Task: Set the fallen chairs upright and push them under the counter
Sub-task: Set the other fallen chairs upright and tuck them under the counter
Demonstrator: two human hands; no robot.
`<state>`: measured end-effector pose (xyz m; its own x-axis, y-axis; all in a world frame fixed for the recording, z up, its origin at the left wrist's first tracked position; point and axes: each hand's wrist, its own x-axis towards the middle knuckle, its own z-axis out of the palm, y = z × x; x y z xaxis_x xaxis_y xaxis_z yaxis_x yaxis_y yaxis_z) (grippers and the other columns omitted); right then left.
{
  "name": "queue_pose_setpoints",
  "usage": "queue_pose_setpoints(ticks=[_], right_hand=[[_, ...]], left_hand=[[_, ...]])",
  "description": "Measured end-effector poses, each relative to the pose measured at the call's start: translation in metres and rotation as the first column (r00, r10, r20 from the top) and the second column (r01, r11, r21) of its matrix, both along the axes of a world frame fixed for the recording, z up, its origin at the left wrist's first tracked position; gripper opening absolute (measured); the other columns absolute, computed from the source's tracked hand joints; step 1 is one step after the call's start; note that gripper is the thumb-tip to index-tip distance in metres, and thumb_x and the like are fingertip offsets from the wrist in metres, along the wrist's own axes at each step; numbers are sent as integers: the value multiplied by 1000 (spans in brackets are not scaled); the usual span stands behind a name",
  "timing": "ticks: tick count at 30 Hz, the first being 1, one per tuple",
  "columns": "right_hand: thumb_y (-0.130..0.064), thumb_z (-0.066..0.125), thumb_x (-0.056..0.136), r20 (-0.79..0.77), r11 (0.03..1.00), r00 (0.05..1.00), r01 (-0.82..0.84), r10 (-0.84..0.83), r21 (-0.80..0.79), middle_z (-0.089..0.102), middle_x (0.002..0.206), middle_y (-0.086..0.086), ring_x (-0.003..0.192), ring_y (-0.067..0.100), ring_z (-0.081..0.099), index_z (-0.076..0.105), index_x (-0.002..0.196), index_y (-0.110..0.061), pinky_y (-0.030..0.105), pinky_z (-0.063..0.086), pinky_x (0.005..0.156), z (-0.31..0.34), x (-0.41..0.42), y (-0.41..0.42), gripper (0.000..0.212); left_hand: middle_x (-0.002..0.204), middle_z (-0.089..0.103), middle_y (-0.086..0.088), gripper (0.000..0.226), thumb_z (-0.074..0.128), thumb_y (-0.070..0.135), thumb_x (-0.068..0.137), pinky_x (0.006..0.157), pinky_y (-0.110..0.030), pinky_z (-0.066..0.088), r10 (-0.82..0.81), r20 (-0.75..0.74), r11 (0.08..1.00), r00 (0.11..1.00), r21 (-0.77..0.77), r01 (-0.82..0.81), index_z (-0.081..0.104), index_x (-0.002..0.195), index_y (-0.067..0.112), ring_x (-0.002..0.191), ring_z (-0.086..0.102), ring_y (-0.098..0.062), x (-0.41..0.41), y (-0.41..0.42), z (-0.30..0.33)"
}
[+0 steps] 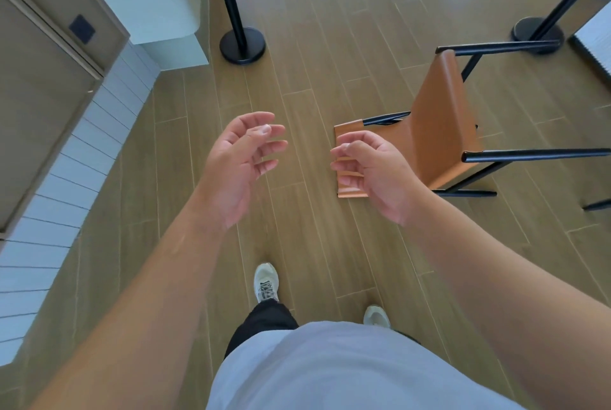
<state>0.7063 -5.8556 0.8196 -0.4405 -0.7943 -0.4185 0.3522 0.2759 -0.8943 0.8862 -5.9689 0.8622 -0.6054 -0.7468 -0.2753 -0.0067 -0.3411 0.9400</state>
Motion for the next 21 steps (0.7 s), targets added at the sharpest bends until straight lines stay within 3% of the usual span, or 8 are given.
queue_pose_setpoints(ticks=[11,21], right_hand=[[-15,59,90,-51,991,990,133,-133,7,70,92,-4,81,14,63,63,105,-18,31,51,74,22,66,-136,15],[-26,62,75,-35,966,966,256,-258,-34,71,94,-1,76,10,66,63,103,-19,25,54,66,28,41,-177,29]], left_hand=[[109,70,0,25,58,27,86,90,-36,44,-142,17,989,990,-26,143,62,110,23,100,65,-16,52,-166,9],[112,71,1,18,52,20,98,92,-39,45,-269,61,962,961,-27,271,63,112,24,104,67,-17,12,-223,1]])
